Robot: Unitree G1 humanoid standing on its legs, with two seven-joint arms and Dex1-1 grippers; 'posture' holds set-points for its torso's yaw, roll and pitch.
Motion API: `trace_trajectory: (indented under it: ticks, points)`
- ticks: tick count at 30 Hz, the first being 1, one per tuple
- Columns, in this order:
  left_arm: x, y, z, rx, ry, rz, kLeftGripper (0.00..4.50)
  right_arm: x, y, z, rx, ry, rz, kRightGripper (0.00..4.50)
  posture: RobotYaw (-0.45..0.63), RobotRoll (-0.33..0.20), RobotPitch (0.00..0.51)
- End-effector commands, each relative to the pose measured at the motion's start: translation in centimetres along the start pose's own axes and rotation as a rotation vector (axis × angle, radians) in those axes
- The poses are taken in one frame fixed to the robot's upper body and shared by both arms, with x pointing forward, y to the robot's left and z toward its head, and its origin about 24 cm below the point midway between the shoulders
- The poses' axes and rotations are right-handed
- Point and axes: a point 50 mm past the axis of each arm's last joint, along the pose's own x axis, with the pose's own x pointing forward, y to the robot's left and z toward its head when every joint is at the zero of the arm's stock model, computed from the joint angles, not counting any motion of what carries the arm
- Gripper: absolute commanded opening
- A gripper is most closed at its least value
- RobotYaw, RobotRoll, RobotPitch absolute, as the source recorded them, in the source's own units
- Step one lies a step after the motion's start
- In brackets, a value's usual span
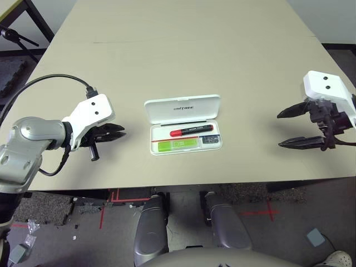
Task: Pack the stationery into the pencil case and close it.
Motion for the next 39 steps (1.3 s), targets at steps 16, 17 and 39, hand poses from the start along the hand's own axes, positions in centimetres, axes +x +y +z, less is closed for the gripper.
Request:
trace_trajectory:
  ticks: [16,17,39]
  points:
    - [5.0,0.1,3.7,0.007,-0.31,0.026,0.03,0.4,0.4,0.2,-0.021,-0.003,-0.004,4.5,-0.11,0.0,0.182]
    - [5.0,-0.1,4.0,0.0,-0.329,0.017,0.03,0.4,0.4,0.3,-0.022,-0.003,-0.004,4.5,-0.11,0.0,0.183]
    - [6.1,-5.2,5.2,0.079,-0.268,-0.281,0.03,1.4,0.3,0.3,-0.039,0.005,-0.006,4.5,-0.12,0.0,0.194]
